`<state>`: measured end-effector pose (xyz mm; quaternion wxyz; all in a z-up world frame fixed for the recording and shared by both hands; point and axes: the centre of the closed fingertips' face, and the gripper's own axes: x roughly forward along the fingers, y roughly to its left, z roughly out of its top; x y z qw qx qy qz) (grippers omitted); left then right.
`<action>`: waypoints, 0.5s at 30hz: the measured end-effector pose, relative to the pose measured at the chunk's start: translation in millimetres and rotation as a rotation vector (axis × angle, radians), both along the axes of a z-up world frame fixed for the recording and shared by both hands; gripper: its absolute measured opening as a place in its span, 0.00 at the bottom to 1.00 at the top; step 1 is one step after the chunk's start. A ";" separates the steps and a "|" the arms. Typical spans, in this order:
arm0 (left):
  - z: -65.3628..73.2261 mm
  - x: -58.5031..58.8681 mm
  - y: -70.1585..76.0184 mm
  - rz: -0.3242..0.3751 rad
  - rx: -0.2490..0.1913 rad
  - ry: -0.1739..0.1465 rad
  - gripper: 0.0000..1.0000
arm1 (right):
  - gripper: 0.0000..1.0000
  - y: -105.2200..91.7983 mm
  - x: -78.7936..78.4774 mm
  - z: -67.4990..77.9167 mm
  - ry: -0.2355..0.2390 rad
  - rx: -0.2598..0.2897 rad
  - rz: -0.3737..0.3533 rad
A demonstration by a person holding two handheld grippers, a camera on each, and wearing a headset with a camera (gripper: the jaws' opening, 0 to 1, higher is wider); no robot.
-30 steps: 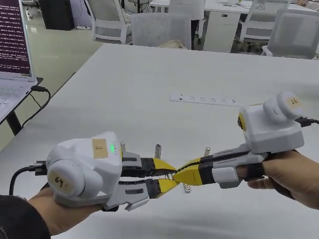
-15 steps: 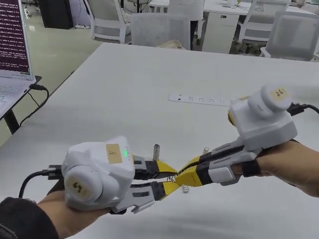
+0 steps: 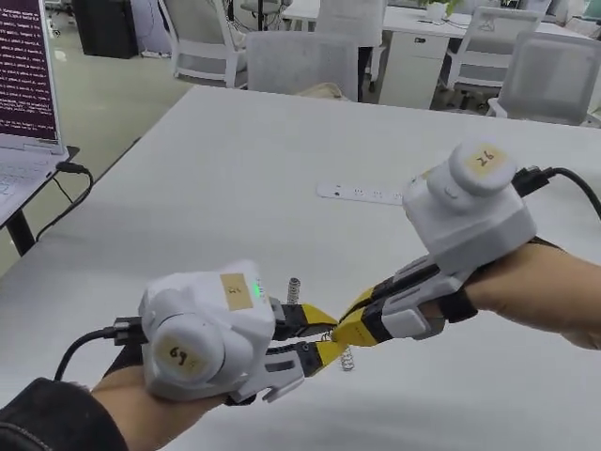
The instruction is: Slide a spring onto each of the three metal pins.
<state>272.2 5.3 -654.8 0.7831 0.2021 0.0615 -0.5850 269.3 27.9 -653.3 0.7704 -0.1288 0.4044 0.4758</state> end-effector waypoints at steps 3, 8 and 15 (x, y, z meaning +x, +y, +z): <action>-1.5 0.9 -1.1 0.008 0.008 -0.001 0.03 | 0.09 -0.8 0.6 -1.8 -0.007 -0.040 0.010; -1.8 2.8 -2.2 0.019 0.005 0.002 0.03 | 0.09 -4.0 4.8 -2.3 -0.007 -0.072 0.017; -4.1 4.1 -6.5 0.032 0.003 0.039 0.04 | 0.09 -7.3 5.8 -4.6 -0.011 -0.137 0.045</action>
